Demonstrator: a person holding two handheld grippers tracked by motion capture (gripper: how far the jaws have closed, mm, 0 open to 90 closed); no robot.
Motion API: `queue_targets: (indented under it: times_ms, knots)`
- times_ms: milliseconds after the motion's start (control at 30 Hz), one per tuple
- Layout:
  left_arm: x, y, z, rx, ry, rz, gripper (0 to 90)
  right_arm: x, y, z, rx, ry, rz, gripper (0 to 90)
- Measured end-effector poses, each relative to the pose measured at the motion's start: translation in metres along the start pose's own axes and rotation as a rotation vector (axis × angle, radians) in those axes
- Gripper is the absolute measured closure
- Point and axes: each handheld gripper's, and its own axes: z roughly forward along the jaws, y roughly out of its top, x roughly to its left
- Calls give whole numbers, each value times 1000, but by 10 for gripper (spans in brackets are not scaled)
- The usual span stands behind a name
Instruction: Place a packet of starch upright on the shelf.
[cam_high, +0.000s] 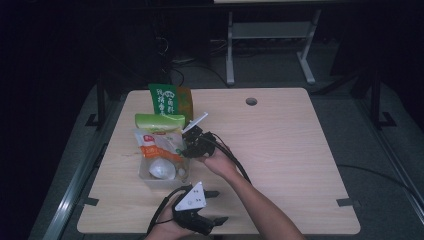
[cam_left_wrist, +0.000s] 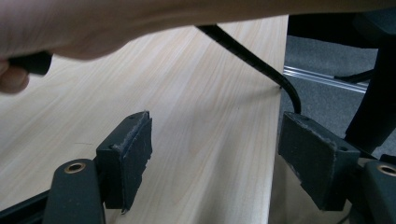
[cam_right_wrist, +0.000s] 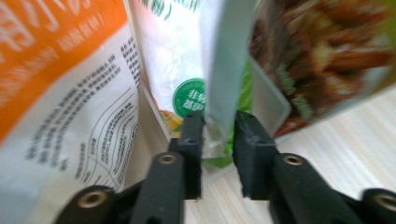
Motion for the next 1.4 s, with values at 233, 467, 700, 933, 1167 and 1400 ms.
queue_targets:
  times_ms: [233,467,700,933,1167,1400]
  knots:
    - [3,0,1,4,11,-12,252,-8,-13,-30,-81,28,25,572]
    - [5,-1,4,20,14,-19,249,-20,-33,-56,-135,40,46,520]
    - [7,-1,5,28,24,-20,243,-30,-50,-75,-161,44,63,457]
    - [8,-1,7,29,29,-20,241,-35,-65,-87,-160,26,83,435]
    - [9,-1,9,33,31,-31,238,-41,-79,-100,-165,19,101,416]
    - [9,-2,10,35,37,-33,232,-45,-90,-111,-175,4,124,411]
